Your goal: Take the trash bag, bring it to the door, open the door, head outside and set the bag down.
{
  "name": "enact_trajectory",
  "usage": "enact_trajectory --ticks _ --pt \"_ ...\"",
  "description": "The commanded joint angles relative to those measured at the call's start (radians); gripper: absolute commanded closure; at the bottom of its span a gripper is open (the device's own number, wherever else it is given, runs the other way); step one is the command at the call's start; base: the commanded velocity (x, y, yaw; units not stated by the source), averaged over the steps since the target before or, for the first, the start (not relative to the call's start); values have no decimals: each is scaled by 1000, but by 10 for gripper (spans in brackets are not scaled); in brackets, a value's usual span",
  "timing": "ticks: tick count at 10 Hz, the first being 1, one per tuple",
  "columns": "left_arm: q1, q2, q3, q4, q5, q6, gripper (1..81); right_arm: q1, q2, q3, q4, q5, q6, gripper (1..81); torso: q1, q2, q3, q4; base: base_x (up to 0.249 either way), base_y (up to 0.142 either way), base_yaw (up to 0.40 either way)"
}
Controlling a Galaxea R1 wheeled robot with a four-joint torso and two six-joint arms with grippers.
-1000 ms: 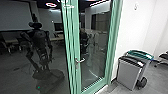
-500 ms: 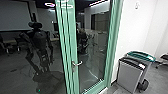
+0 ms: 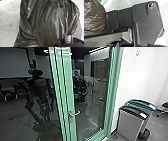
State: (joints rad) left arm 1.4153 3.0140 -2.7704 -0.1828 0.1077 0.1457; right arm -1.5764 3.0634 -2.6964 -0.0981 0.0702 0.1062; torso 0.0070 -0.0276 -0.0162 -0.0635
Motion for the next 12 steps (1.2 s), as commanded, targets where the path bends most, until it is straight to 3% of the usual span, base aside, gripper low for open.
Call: enact_trajectory --ticks 1,12 --pt "-63 -3 -3 6 60 3 811 42 10 8 -5 -50 -3 10 0 0 0 0 145 -68 0" --pt "-63 -1 -3 6 60 3 811 41 10 8 -5 -49 -3 10 0 0 0 0 123 -6 0"
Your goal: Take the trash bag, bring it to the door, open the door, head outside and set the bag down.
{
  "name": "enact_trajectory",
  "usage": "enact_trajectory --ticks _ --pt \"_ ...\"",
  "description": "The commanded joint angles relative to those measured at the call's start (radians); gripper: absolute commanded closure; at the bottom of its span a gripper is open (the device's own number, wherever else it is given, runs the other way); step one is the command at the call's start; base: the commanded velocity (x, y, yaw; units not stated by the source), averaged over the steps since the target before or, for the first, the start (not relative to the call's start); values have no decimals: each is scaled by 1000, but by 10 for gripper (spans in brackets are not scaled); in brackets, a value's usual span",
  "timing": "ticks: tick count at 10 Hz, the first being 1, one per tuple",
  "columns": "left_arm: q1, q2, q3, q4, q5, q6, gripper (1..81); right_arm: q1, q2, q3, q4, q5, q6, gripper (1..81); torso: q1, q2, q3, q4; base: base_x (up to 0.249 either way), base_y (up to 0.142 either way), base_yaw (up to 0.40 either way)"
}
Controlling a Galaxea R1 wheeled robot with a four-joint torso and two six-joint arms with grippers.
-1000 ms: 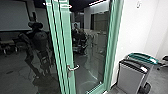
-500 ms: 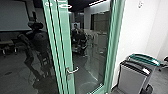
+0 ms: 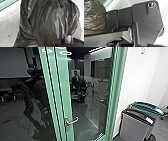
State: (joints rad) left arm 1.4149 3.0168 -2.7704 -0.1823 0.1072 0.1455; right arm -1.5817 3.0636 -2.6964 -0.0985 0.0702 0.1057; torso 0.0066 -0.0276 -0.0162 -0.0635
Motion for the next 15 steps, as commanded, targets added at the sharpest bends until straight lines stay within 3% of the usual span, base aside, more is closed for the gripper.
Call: enact_trajectory --ticks 1,5,12,15 --pt "-64 -4 -3 6 60 5 811 47 10 8 -4 -49 -3 10 0 0 0 0 129 0 0" --pt "-64 -5 -3 6 58 5 811 47 10 8 -3 -49 -3 10 0 0 0 0 131 0 0" --pt "-63 -5 -3 6 58 5 811 48 10 8 -4 -49 -3 10 0 0 0 0 130 -78 0" --pt "-63 -4 -3 6 58 3 811 48 10 8 -4 -50 -3 10 2 1 0 0 28 0 0"
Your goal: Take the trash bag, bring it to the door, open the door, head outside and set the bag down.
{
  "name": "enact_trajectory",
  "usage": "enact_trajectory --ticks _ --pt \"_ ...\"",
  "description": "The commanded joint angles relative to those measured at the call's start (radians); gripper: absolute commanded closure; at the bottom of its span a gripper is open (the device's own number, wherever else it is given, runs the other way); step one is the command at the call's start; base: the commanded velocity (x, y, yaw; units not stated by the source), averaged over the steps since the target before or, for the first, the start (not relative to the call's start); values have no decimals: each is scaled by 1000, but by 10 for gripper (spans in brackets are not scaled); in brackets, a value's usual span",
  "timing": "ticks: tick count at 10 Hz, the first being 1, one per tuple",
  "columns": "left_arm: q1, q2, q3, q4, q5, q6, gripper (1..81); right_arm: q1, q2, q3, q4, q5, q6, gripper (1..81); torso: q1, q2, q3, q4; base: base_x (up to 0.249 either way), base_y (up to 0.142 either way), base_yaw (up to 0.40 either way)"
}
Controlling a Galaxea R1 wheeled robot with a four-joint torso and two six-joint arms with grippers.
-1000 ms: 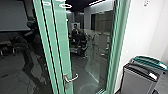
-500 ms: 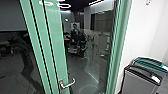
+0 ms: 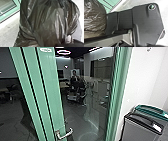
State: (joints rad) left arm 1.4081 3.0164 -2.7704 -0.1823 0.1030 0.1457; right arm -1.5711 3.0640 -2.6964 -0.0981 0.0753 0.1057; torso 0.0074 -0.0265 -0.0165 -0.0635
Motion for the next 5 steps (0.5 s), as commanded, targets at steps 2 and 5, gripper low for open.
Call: enact_trajectory --ticks 2,5 --pt "-57 -5 -3 6 61 3 811 39 9 8 -5 -55 -3 10 0 0 0 0 0 0 0" --pt "-57 -5 -3 7 18 3 811 39 9 8 -3 -55 -3 10 -1 0 0 0 0 0 0"
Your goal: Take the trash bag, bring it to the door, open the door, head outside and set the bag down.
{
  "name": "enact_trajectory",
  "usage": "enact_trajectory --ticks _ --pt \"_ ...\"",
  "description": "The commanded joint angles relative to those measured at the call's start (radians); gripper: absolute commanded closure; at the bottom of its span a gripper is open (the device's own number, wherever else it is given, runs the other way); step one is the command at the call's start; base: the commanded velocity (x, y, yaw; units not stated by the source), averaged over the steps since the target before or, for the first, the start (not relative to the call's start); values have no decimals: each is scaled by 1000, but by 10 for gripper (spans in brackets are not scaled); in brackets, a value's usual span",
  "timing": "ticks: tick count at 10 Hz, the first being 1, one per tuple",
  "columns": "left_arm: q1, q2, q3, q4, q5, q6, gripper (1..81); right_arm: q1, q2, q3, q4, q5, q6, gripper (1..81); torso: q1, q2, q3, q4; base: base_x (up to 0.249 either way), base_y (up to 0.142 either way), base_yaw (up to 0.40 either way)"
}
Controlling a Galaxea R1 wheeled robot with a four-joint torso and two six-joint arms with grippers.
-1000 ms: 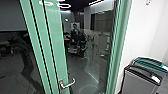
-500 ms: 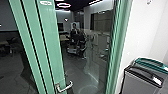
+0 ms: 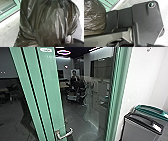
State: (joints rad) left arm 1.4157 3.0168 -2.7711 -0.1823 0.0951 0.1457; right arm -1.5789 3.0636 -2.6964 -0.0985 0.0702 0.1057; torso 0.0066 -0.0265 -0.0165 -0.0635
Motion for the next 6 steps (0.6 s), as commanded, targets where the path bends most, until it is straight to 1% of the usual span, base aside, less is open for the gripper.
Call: enact_trajectory --ticks 1,4,6 --pt "-64 -5 -2 7 23 3 811 49 10 8 -3 -50 -1 10 0 0 0 0 0 0 0" --pt "-65 -7 -2 26 23 3 811 52 13 8 -3 -50 -1 10 0 0 0 0 0 0 0" --pt "-63 -7 -2 27 23 3 811 50 11 8 -3 -50 -1 10 0 0 0 0 0 0 0"
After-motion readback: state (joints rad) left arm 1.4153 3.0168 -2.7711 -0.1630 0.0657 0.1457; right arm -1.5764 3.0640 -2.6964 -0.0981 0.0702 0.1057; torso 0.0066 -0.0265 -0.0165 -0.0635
